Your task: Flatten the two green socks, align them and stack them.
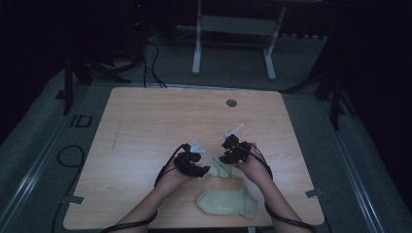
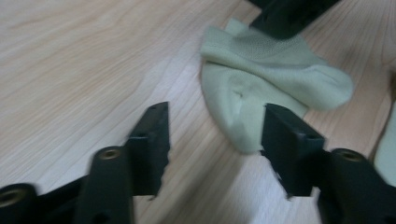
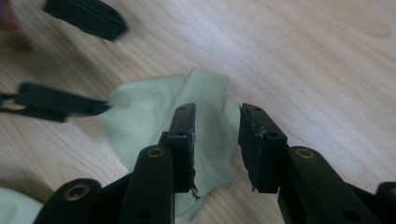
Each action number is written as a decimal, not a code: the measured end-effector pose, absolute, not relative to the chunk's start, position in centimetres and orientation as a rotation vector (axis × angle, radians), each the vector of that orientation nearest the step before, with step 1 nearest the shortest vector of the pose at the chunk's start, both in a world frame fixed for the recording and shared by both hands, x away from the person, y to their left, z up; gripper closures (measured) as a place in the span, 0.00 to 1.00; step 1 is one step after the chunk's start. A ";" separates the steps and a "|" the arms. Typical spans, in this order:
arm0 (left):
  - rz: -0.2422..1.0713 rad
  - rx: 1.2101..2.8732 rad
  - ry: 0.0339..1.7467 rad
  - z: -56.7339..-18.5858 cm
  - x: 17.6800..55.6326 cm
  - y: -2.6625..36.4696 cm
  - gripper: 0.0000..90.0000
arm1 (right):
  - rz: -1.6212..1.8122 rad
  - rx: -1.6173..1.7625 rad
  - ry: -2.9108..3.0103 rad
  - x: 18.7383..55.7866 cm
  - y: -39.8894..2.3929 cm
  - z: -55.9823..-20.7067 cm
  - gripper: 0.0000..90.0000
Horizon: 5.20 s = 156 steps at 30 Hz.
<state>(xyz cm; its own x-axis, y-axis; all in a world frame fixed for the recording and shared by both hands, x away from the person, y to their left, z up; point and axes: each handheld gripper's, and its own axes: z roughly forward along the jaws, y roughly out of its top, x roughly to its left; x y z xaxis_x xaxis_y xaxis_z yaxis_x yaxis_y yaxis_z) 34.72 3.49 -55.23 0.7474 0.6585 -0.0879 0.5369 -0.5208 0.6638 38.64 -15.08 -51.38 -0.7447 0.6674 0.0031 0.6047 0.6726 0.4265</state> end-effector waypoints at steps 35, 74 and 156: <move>0.272 2.294 0.908 -53.9 35.2 3.2 0.97 | 0.674 1.179 2.659 37.8 -22.6 -49.5 0.93; 0.242 2.290 0.917 -55.4 34.6 1.2 0.93 | 0.645 1.069 2.658 35.6 -23.2 -53.8 0.77; 0.153 2.342 0.869 -55.4 23.7 3.8 0.62 | 0.642 1.053 2.707 24.1 -25.5 -53.9 0.71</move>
<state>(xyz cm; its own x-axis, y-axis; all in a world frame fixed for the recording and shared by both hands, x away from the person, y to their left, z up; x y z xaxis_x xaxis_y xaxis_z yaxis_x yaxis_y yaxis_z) 23.65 3.85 -55.44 0.7759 0.6223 -0.1037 0.5492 -0.5854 0.5964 24.14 -25.50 -53.94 -0.7374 0.6755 0.0003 0.6038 0.6589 0.4487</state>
